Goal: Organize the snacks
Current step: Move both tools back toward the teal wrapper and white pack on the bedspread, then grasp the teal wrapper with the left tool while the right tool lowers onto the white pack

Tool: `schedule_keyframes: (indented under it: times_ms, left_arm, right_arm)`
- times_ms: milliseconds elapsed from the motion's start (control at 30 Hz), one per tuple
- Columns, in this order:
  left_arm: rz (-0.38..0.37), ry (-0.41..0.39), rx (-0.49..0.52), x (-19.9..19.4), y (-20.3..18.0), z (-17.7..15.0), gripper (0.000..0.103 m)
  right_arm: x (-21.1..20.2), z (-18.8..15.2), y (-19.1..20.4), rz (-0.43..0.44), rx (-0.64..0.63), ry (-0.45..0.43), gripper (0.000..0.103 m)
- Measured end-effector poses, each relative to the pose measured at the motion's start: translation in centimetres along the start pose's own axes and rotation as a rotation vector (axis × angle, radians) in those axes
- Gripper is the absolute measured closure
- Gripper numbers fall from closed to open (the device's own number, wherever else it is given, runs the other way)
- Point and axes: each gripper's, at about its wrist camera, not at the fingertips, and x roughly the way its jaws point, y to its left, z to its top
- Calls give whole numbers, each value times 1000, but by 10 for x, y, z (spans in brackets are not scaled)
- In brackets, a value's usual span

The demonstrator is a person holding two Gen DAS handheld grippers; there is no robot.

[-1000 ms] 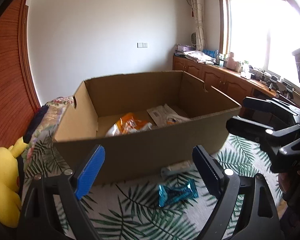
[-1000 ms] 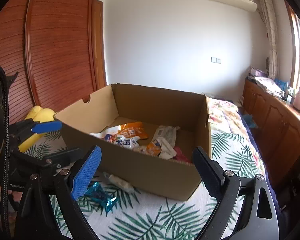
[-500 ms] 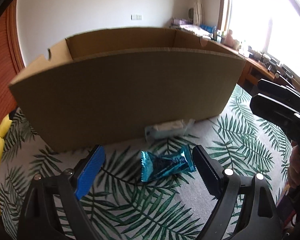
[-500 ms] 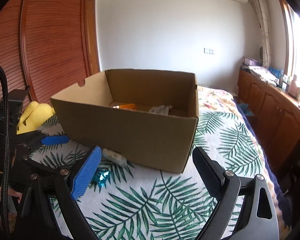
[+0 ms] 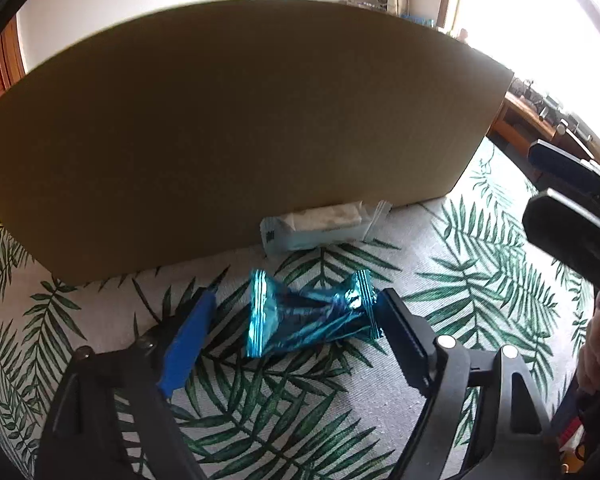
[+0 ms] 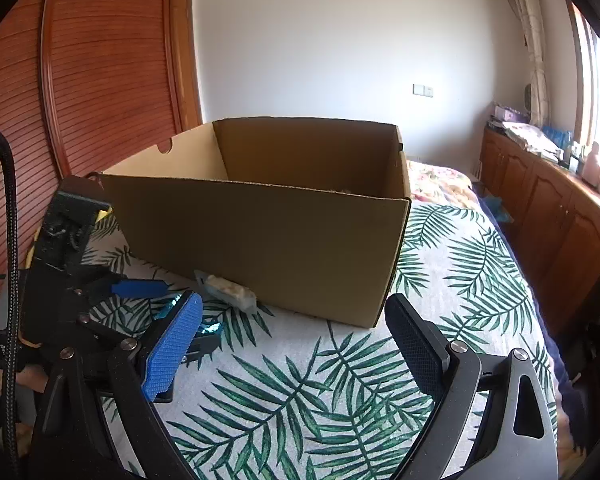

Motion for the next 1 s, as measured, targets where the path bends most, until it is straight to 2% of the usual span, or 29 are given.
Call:
schedule_keyframes:
  times_ms: [100, 233, 367, 633, 733, 867, 1000]
  left_arm:
    - [26, -4, 15, -1, -5, -1, 29]
    - [35, -25, 20, -6, -8, -4, 57]
    - [7, -37, -4, -12, 4, -10, 70]
    - [-26, -67, -41, -24, 15, -16, 73]
    - [-38, -74, -38, -27, 34, -14, 74]
    - [-44, -95, -38, -32, 41, -12, 80]
    - [-43, -93, -59, -36, 53, -10, 79]
  right_arm:
    - [4, 1, 2, 2, -3, 7, 9]
    - [12, 1, 6, 16, -9, 28, 9]
    - [23, -1, 12, 37, -18, 59, 9]
    - [46, -1, 24, 77, -37, 120, 9]
    - [50, 0, 27, 83, -39, 126, 9]
    - [59, -1, 30, 90, -47, 149, 9]
    - [68, -2, 31, 99, -35, 172, 9]
